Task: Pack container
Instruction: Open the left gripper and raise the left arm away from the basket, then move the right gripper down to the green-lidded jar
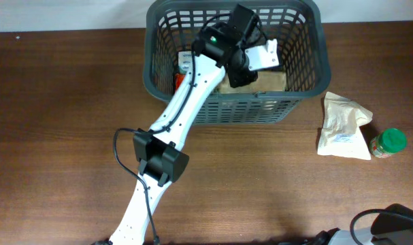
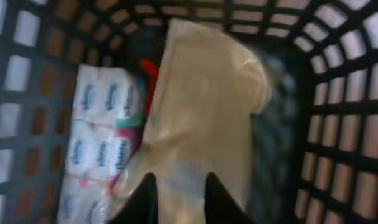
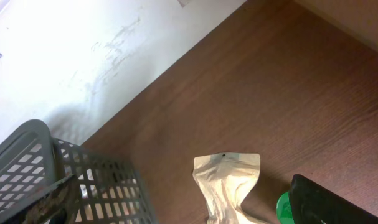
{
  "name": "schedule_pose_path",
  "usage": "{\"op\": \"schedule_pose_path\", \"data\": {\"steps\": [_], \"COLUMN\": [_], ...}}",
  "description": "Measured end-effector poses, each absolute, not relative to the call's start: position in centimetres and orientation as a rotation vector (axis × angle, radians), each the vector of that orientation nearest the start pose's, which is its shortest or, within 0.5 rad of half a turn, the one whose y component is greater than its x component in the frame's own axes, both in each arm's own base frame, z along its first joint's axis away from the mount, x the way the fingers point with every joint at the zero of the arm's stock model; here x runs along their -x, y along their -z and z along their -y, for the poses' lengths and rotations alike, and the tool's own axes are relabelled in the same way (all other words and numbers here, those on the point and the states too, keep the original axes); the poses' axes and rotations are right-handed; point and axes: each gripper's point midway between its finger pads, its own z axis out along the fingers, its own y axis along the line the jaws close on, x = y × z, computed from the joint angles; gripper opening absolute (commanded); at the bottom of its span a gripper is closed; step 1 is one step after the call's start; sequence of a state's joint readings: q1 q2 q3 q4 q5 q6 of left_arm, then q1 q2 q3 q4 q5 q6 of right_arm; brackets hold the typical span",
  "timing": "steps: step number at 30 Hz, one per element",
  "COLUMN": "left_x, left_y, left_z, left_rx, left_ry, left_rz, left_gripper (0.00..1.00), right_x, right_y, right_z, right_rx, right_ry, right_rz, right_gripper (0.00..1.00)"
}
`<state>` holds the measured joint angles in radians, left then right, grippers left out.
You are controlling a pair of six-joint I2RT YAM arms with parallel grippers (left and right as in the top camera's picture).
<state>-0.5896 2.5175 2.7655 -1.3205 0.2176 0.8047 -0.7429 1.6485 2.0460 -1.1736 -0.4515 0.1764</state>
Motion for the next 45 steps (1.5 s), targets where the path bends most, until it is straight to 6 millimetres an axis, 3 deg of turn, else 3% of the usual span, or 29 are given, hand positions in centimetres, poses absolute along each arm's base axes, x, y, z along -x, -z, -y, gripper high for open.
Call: {"op": "schedule_pose_path", "data": {"steps": [3, 9, 13, 15, 18, 20, 22, 25, 26, 28, 32, 33, 34, 37, 45], "left_x": [-44.9, -45.7, -47.0, -47.7, -48.6, -48.9, -48.9, -48.3, -48.1, -47.8, -47.9, -47.9, -48.0, -48.2, -48.6], "left_y": [-17.2, -17.8, -21.4, -24.3, -30.8, -35.3, -39.4, -42.3, -42.6, -42.1, -38.3, -37.3, -36.4, -34.4, -31.2], "left_z": [35.2, 33.8, 32.7, 31.3, 27.0, 22.6, 16.9, 9.4, 6.2, 1.9, -5.2, -6.4, -7.3, -8.5, -8.7], "left_rx": [-1.732, -1.593, -1.407, -1.296, -1.075, -0.905, -0.718, -0.481, -0.382, -0.237, 0.008, 0.051, 0.079, 0.133, 0.149], "left_ry": [0.226, 0.139, 0.105, 0.104, 0.09, 0.063, 0.02, -0.035, -0.062, -0.084, -0.119, -0.126, -0.13, -0.127, -0.119], "left_rz": [-1.986, -2.112, -2.132, -2.124, -2.095, -2.073, -2.061, -2.083, -2.11, -2.161, -2.306, -2.338, -2.361, -2.421, -2.508], "left_gripper": [0.6, 0.68, 0.69, 0.69, 0.69, 0.69, 0.69, 0.69, 0.69, 0.66, 0.63, 0.72, 0.99, 0.99, 0.99], "right_x": [-35.0, -35.0, -35.0, -35.0, -35.0, -35.0, -35.0, -35.0, -35.0, -35.0, -35.0, -35.0, -35.0, -35.0, -35.0], "right_y": [-36.7, -36.7, -36.7, -36.7, -36.7, -36.7, -36.7, -36.7, -36.7, -36.7, -36.7, -36.7, -36.7, -36.7, -36.7], "right_z": [22.0, 22.0, 22.0, 22.0, 22.0, 22.0, 22.0, 22.0, 22.0, 22.0, 22.0, 22.0, 22.0, 22.0, 22.0], "right_rx": [-0.804, -0.805, -0.805, -0.805, -0.806, -0.805, -0.805, -0.804, -0.805, -0.804, -0.805, -0.806, -0.805, -0.805, -0.804], "right_ry": [-0.232, -0.233, -0.232, -0.233, -0.233, -0.233, -0.233, -0.232, -0.233, -0.232, -0.233, -0.233, -0.233, -0.233, -0.232], "right_rz": [-2.116, -2.115, -2.116, -2.115, -2.115, -2.116, -2.116, -2.115, -2.116, -2.115, -2.115, -2.115, -2.115, -2.116, -2.115], "right_gripper": [0.99, 0.99, 0.99, 0.99, 0.99, 0.99, 0.99, 0.99, 0.99, 0.99, 0.99, 0.99, 0.99, 0.99, 0.99]}}
